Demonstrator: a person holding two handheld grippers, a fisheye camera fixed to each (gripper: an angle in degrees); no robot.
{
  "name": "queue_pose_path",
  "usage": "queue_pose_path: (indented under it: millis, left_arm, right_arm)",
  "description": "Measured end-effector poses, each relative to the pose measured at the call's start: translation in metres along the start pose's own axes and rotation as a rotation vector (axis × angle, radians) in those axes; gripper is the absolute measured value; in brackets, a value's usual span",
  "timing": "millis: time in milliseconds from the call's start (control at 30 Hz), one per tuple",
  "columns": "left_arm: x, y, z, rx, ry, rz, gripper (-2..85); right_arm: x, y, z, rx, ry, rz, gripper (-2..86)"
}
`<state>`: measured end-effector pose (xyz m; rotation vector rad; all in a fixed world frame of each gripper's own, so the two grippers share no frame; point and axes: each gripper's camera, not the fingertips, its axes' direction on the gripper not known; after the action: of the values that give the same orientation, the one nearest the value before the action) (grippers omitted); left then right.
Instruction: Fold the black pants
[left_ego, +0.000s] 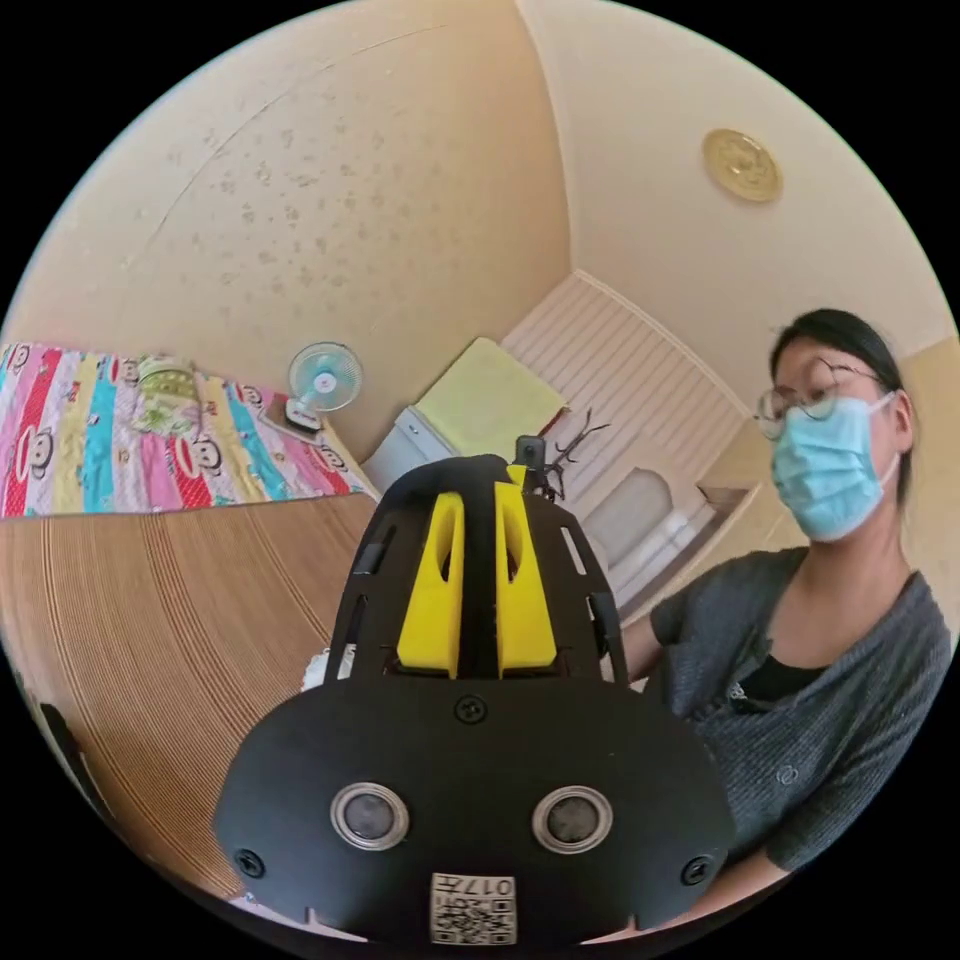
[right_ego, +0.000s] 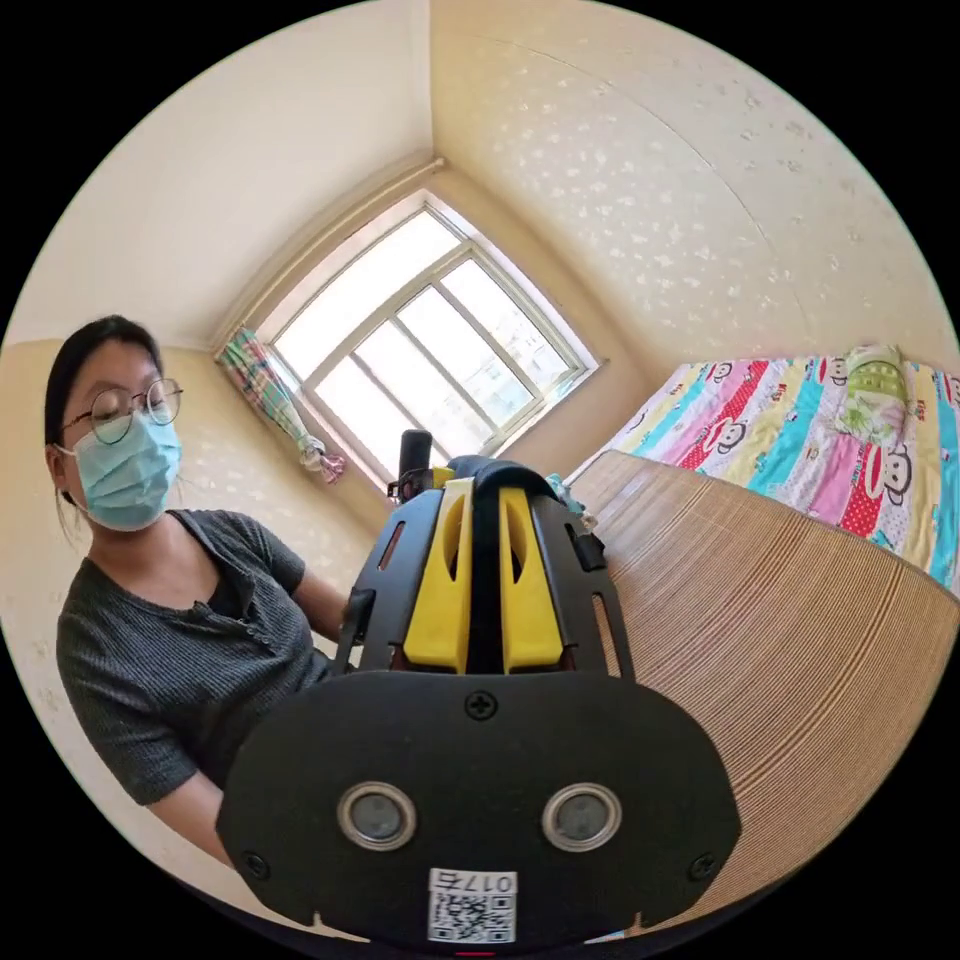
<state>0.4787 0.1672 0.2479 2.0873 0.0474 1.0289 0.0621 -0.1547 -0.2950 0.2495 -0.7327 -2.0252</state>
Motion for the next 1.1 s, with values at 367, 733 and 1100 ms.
queue_pose_path:
  millis: [367, 733, 1100]
  left_arm:
    - [-0.232, 0.077, 0.127, -0.292, -0.247, -0.383, 5.2]
    - [-0.257, 0.315, 0.182, -0.499, -0.194, -0.750, 6.5]
    - [-0.299, 0.244, 0.110, -0.329, -0.144, -0.727, 17.8]
  right_arm:
    - [0.211, 0.087, 0.106, -0.248, 0.214, 0.427, 1.8]
    - [0.219, 0.322, 0.124, -0.375, 0.177, 0.876, 6.1]
    - [0.209, 0.194, 0.048, -0.173, 0.194, 0.759, 16.5]
